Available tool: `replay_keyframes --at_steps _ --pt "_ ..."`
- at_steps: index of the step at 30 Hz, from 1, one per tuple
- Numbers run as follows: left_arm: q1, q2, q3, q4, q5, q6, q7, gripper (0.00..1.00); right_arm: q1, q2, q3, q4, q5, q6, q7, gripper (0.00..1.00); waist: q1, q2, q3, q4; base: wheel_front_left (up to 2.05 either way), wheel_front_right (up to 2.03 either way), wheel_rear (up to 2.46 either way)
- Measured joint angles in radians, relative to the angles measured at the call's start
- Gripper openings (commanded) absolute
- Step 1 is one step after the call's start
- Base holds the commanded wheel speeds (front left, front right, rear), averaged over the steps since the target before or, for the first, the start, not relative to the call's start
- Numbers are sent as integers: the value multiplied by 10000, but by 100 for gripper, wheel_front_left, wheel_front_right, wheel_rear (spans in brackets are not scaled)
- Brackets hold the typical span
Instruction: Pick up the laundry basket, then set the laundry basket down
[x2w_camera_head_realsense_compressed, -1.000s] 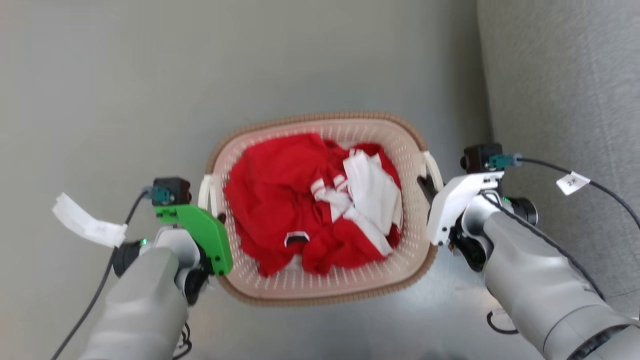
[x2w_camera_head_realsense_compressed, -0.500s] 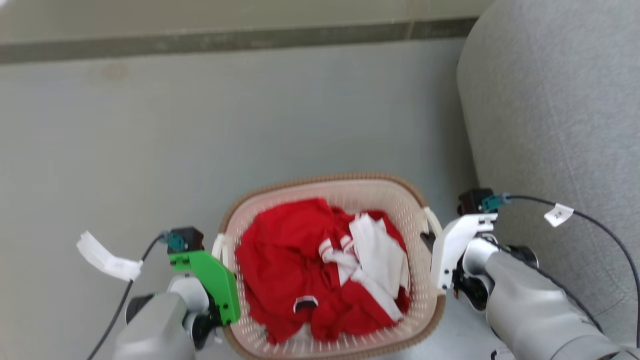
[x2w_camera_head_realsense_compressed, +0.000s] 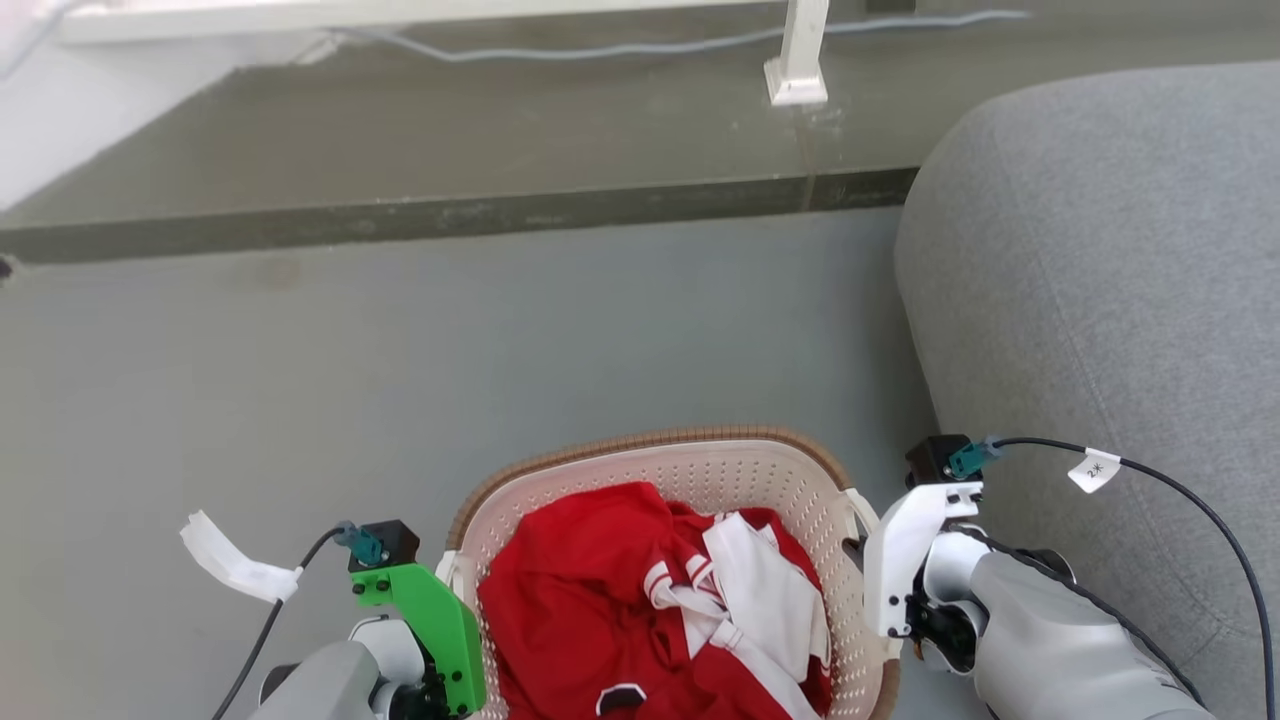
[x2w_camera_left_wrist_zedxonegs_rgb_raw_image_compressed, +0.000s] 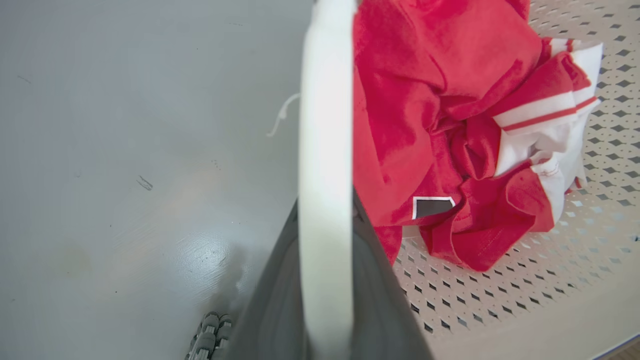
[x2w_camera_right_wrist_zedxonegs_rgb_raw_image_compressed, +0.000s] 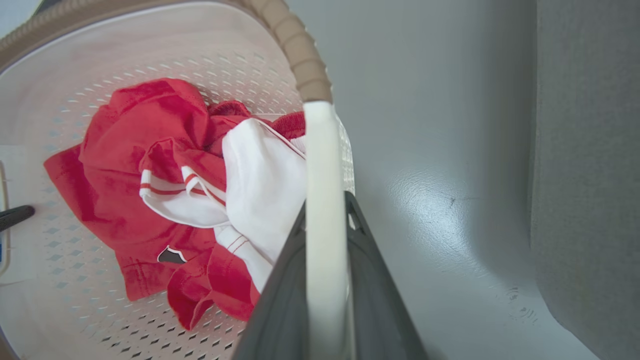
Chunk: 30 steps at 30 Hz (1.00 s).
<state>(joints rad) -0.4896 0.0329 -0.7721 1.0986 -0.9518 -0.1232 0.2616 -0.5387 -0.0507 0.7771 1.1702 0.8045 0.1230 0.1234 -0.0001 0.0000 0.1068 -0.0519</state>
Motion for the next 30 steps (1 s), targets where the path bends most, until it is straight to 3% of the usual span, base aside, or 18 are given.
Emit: replay_keyframes --at_steps 30 --pt "118 109 -357 -113 -384 6 454 0 89 -65 343 -35 504 -12 447 0 0 -1 -76 -74 0 0 0"
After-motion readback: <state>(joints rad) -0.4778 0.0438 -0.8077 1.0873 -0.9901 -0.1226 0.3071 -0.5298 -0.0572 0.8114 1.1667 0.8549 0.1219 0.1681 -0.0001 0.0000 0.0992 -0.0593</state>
